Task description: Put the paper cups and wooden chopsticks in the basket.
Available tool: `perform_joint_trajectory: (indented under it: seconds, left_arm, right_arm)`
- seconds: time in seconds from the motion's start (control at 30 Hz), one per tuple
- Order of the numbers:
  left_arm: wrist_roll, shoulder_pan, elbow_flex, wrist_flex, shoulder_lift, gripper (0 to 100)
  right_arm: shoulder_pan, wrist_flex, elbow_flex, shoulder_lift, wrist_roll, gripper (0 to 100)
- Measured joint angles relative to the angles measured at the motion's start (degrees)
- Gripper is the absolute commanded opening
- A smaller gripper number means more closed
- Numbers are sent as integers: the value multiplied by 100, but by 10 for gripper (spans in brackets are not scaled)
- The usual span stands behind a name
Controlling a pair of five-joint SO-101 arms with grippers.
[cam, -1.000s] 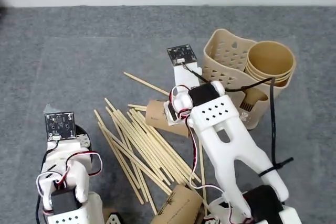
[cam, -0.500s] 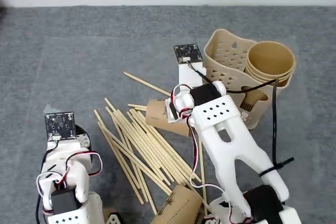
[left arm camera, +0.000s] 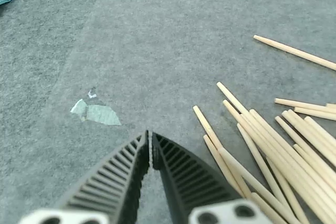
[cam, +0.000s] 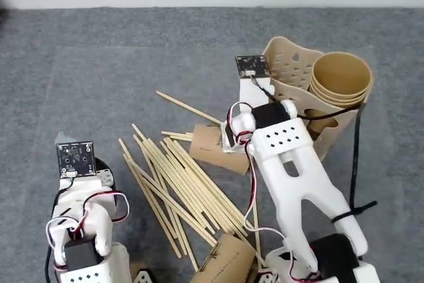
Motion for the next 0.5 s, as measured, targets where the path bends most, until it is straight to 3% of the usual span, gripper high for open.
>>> perform_joint_trajectory:
  seconds: [0.5]
  left_arm:
    - [0, 0, 0, 0, 0, 15]
  right_arm:
    - [0, 396, 9, -510, 0, 162]
